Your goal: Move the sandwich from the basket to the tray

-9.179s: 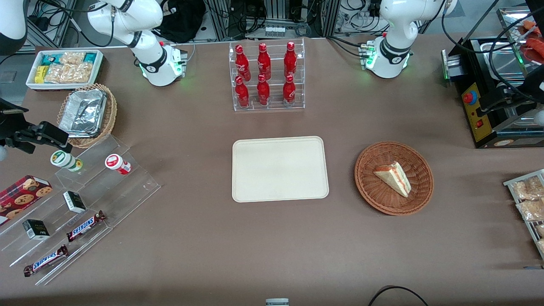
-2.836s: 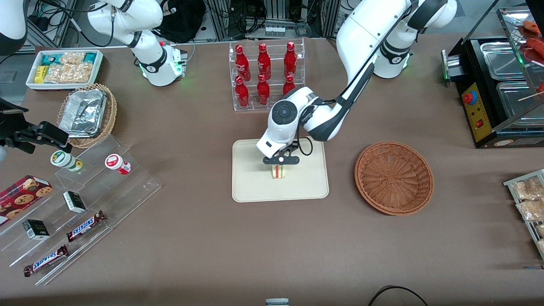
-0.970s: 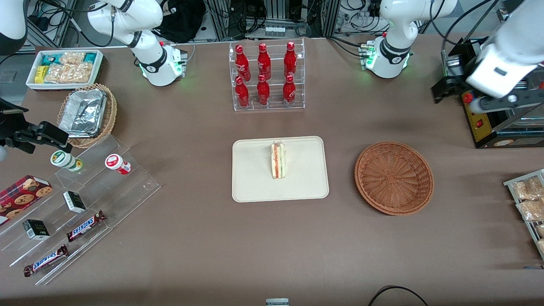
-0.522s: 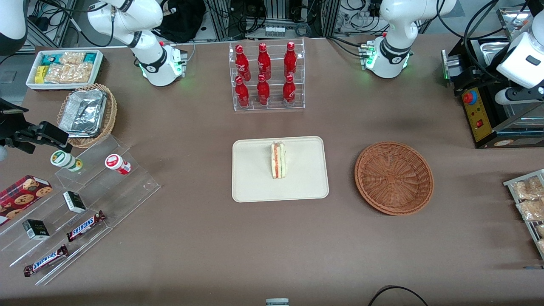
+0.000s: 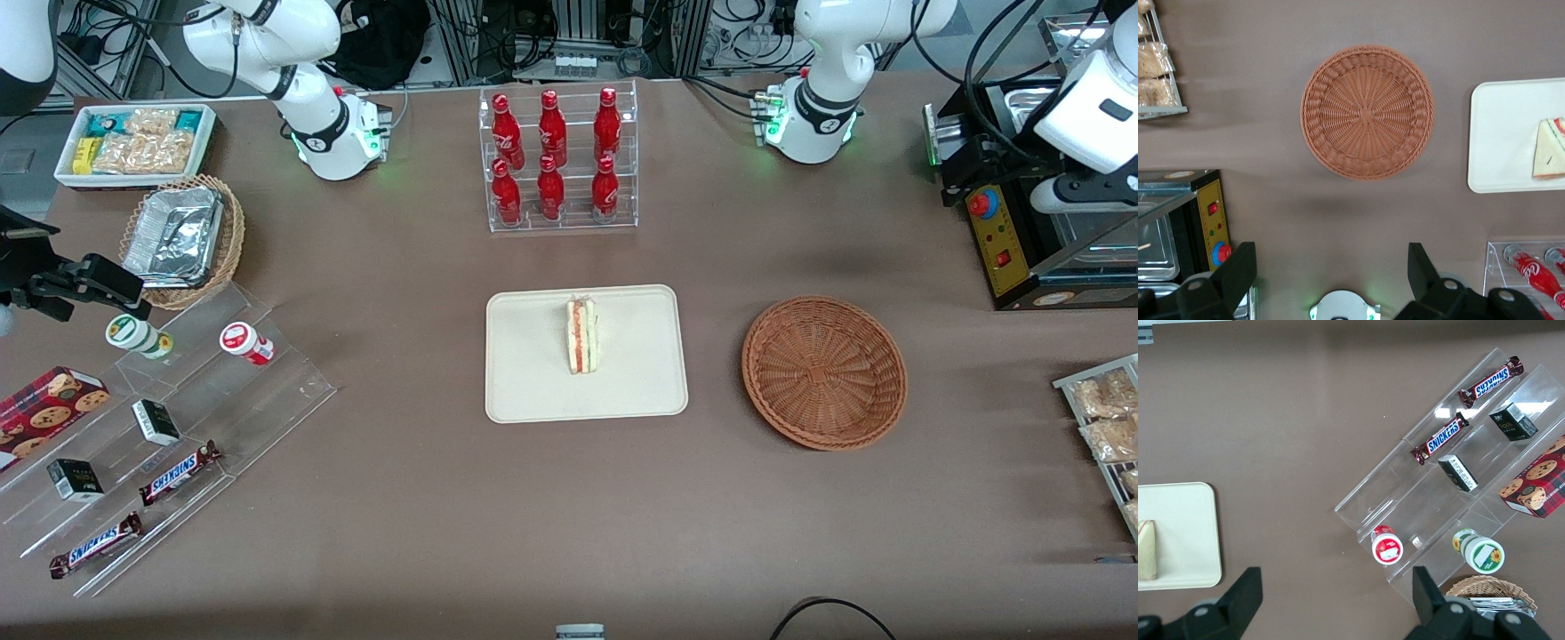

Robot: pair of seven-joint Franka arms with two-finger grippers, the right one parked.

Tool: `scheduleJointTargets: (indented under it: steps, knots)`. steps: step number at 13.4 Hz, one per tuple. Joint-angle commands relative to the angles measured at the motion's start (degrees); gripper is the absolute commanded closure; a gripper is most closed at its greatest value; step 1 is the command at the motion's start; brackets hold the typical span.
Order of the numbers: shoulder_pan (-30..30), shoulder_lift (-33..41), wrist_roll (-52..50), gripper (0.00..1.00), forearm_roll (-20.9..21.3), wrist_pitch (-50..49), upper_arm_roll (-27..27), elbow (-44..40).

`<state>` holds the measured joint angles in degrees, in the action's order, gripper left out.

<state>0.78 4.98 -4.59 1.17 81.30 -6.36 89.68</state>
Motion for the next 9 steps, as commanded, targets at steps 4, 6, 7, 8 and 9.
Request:
scheduleJointTargets:
  steps: [4, 6, 7, 8, 9]
  knots:
    - [0.0, -6.1, -0.3, 0.0, -0.5, 0.8, 0.6, -6.4]
    - [0.4, -6.2, -0.3, 0.0, 0.0, 0.8, 0.6, -6.4]
    - [0.4, -6.2, -0.3, 0.0, 0.1, 0.8, 0.6, -6.4]
    - [0.4, -6.2, -0.4, 0.0, 0.1, 0.8, 0.6, -6.4]
    - [0.4, -6.1, -0.3, 0.0, 0.1, 0.8, 0.6, -6.8]
